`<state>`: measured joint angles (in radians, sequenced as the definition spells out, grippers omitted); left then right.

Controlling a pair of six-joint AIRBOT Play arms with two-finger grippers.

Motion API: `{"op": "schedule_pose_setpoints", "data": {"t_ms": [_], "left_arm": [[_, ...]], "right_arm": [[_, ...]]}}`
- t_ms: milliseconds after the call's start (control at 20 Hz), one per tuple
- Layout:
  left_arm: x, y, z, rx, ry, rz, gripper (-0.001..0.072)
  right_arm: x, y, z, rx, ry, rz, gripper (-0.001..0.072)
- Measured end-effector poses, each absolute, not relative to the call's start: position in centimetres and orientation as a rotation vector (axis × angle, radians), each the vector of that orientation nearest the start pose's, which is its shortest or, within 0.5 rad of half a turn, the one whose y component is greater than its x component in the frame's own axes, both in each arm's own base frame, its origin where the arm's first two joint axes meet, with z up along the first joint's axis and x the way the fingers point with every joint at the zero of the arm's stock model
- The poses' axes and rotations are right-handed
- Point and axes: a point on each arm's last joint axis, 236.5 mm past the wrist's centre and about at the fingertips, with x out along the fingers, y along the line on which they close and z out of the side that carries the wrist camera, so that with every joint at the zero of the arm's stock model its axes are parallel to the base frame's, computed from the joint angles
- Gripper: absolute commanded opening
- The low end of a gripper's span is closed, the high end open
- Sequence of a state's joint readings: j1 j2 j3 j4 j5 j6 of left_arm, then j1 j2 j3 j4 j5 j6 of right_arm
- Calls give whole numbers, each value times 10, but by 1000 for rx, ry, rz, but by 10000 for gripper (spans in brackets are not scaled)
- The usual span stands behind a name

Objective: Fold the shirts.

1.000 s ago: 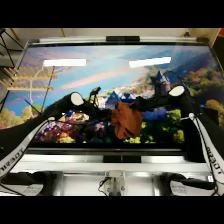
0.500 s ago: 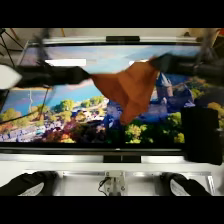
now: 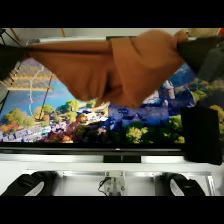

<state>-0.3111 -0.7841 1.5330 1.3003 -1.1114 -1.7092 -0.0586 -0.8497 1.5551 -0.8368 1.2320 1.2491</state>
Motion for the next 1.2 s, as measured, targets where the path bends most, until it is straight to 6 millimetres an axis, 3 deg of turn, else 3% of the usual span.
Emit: {"op": "schedule_pose_setpoints", "data": {"t_ms": [100,200,350,400,450,500,600,700,800,850,950,1000,1100,1200], "left_arm": [[298,-151,320,-238,541,-460,34],[307,-154,264,-259,667,-428,34],[320,-159,191,-308,786,-389,34],[323,-163,169,-332,815,-383,34],[326,-167,150,-354,840,-379,34],[326,-166,127,-351,879,-362,34],[332,-176,107,-400,894,-363,34],[335,-178,91,-395,909,-364,35],[338,-176,83,-392,912,-362,34],[339,-175,82,-391,909,-363,34],[344,-168,78,-382,902,-349,35],[344,-169,79,-383,899,-352,35],[345,-167,77,-377,899,-350,34],[345,-167,77,-375,899,-351,34]], "right_arm": [[324,128,340,151,486,604,82],[351,125,299,192,610,594,82],[398,127,221,297,814,595,91],[412,128,194,334,875,592,157],[427,133,167,385,933,595,376],[442,135,140,421,977,577,540],[449,157,87,516,1115,606,536],[444,177,56,572,1218,654,536],[436,174,33,530,1299,648,538],[421,172,26,487,1363,661,538],[392,142,1,336,1516,588,658],[374,126,-9,277,1591,545,659],[342,119,-27,244,1712,515,659],[326,126,-45,260,1755,494,659]]}}
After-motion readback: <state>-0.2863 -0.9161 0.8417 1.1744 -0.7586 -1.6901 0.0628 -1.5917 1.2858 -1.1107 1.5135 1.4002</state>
